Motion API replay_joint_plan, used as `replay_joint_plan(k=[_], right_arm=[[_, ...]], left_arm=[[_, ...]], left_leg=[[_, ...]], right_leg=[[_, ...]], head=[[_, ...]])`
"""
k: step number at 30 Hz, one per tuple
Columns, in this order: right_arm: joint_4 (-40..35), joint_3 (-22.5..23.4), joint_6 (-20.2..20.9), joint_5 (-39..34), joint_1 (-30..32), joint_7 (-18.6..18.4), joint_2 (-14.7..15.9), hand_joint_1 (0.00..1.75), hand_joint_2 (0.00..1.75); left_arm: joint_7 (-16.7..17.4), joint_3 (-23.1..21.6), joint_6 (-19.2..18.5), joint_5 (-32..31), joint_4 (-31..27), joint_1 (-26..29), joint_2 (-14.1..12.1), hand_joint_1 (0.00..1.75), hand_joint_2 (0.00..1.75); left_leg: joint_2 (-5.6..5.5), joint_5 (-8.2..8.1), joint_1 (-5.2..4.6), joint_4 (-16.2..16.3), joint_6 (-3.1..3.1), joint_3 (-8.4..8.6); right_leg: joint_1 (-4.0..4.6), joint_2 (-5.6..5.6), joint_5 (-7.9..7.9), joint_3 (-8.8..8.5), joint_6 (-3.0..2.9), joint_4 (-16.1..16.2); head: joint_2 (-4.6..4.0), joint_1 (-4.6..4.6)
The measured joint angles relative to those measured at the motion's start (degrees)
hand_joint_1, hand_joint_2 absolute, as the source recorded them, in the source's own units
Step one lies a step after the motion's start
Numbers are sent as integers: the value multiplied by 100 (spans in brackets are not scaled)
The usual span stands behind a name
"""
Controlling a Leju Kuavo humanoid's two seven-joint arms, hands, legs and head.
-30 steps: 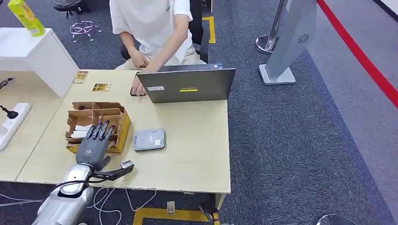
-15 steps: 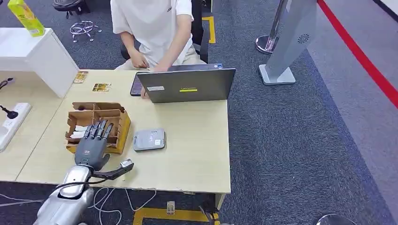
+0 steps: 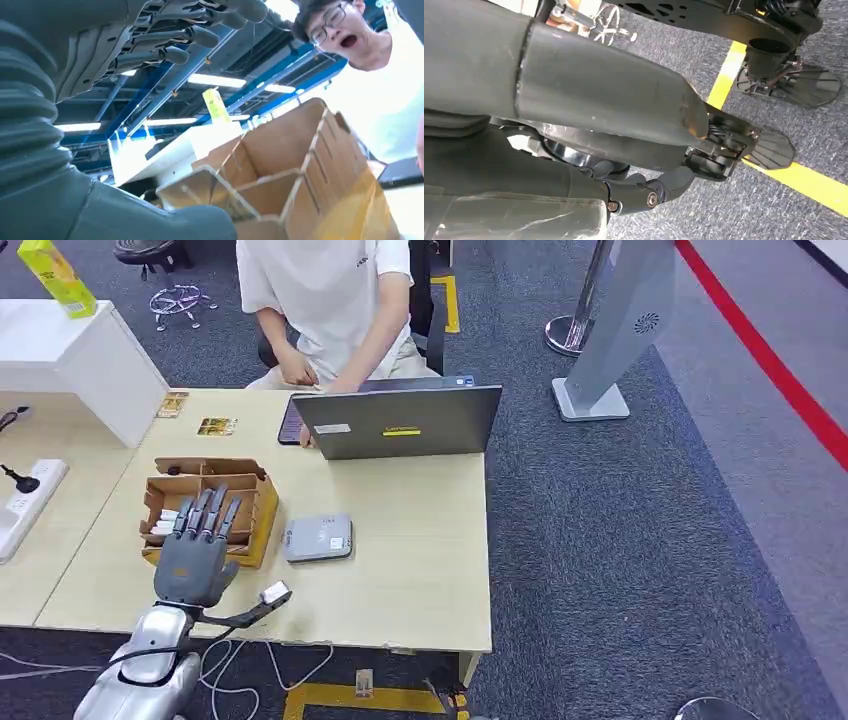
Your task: Pass the card to the sensor for recognition and then transmit it.
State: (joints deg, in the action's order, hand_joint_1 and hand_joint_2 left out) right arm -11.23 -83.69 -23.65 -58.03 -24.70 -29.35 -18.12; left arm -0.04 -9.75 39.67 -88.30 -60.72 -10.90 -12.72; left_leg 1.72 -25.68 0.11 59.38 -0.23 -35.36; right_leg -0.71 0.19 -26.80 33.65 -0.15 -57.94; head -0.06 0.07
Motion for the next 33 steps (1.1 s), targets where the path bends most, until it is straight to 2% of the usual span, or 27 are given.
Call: replay_joint_plan(k=[33], right_arm=[[0,-2,0,0,0,-4,0,0,0]], left_arm=[[-4,0,0,-2,-151,0,28,0,175]], left_leg=[[0,0,0,0,0,0]], right_leg=[[0,0,-1,0,0,0]], head=[[2,2]])
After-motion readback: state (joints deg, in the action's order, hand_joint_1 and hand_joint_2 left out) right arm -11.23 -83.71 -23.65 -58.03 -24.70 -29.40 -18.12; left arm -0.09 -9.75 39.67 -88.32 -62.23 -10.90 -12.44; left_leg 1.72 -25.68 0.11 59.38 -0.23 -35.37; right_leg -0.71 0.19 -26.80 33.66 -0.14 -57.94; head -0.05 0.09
